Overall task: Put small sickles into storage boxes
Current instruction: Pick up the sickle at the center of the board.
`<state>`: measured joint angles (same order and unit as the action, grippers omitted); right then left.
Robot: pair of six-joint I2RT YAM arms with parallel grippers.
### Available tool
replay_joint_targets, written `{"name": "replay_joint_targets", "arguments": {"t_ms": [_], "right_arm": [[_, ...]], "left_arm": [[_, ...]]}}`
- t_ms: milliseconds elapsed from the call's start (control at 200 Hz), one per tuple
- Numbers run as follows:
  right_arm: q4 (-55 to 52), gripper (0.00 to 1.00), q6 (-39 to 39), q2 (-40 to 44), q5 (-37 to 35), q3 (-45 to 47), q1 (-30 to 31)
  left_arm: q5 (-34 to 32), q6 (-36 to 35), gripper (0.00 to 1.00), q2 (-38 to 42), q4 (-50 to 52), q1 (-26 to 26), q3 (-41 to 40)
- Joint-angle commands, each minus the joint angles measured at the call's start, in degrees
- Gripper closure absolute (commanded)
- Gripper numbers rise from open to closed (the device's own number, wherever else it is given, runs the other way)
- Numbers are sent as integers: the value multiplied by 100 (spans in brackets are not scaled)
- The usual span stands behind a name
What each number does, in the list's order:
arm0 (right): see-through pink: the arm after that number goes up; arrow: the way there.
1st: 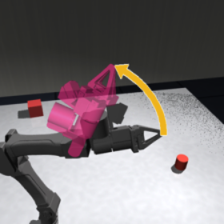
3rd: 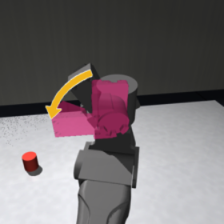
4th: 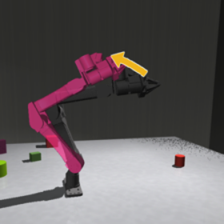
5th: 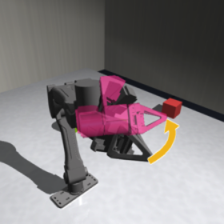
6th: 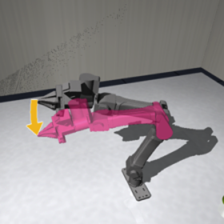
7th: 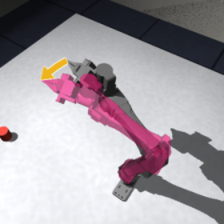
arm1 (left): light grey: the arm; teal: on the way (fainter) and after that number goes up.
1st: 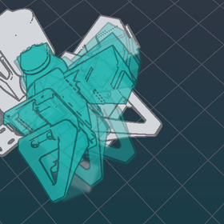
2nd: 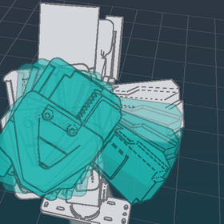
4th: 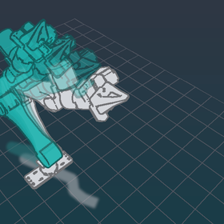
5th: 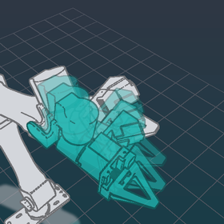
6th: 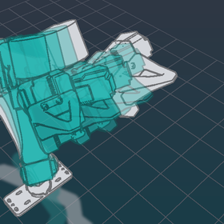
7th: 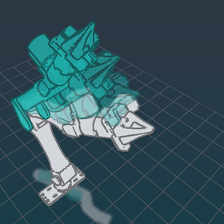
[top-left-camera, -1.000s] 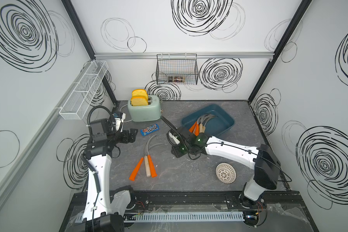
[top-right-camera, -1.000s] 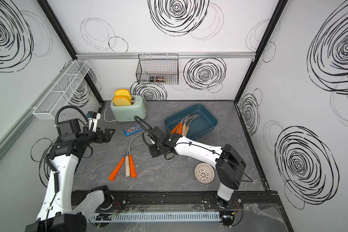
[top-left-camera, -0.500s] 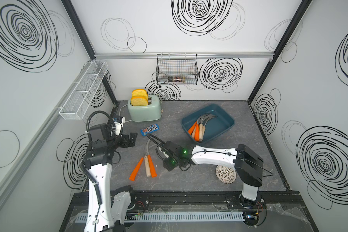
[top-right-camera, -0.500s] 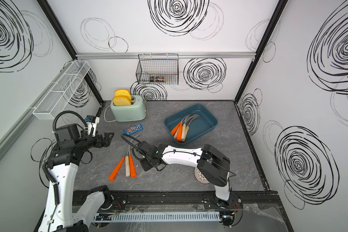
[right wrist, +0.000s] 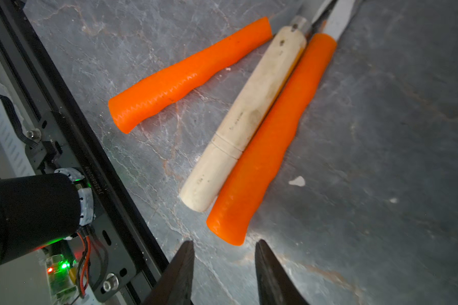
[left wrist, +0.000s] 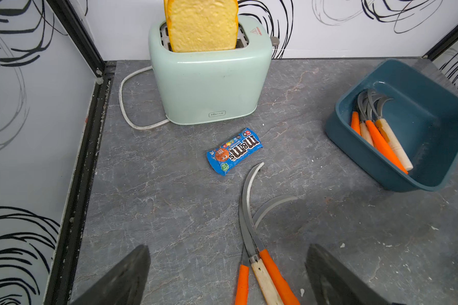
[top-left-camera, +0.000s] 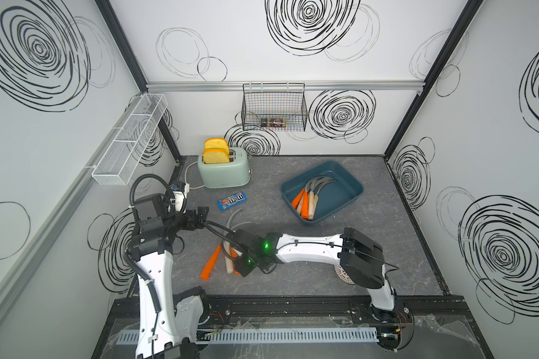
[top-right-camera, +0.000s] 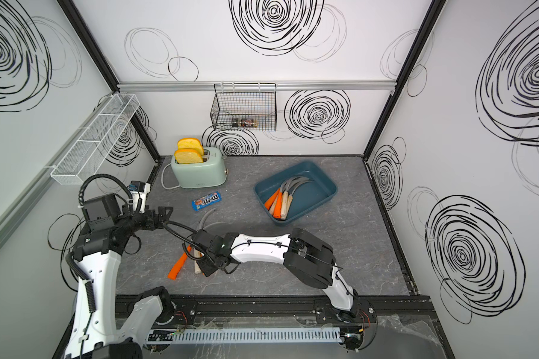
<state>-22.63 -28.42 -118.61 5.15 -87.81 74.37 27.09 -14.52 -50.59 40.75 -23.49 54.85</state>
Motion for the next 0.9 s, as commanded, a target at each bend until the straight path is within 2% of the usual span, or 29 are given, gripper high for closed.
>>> {"name": "replay_joint_targets", "arguments": {"t_ms": [0,325,896], "right_arm": [[-352,58,48,-191,-232,-351,73],[-769,58,66,-403,-861,-534,183],[-863,56,74,-665,-867,-737,349]], "left_arm": [[203,-113,4,-22,-72,-142,8],[568,-172,4,-80,-85,-486,-9],[918,-161,4,-178,40,-841,237]]}}
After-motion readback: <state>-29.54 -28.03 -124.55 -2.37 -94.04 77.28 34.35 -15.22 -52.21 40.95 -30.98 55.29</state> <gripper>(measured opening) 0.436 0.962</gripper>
